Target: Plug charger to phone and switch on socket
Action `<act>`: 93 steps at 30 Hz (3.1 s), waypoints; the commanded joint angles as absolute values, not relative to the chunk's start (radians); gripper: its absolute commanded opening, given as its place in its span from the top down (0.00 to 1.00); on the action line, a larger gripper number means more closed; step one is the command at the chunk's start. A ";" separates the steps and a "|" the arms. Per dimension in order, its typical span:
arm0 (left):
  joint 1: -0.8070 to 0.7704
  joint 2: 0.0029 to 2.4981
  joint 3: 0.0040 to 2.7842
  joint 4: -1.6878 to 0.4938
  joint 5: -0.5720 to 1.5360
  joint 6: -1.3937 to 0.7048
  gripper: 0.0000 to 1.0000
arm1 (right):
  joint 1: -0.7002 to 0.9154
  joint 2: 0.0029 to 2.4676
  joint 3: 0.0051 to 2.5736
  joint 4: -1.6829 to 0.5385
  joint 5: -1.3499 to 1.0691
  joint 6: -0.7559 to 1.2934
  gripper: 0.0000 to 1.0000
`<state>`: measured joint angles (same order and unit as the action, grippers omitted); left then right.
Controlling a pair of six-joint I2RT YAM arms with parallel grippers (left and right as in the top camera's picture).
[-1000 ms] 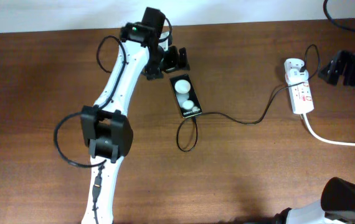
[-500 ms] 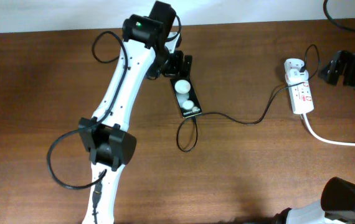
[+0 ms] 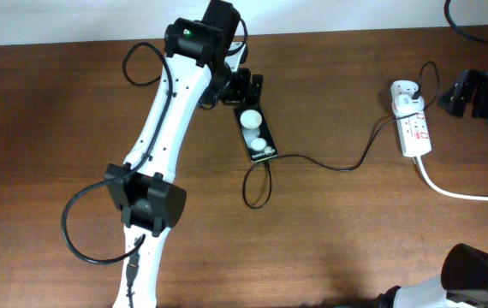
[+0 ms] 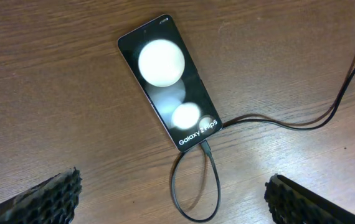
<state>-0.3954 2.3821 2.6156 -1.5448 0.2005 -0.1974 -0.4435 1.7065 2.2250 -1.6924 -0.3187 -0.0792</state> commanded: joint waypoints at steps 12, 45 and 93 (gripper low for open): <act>-0.393 2.358 2.634 -1.547 0.186 -0.177 0.01 | -0.439 1.710 2.222 -1.697 -0.324 -0.081 0.01; -0.243 0.677 0.298 0.154 -0.191 -0.177 0.01 | -0.439 1.710 2.222 -1.697 -0.324 -0.081 0.01; 0.016 0.005 0.010 -0.084 -0.022 0.058 0.01 | -0.439 1.710 2.222 -1.697 -0.324 -0.081 0.01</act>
<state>0.0090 0.0128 0.0113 -0.0784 -0.0471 0.0391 -0.4435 1.7073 2.2230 -1.6924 -0.3187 -0.0795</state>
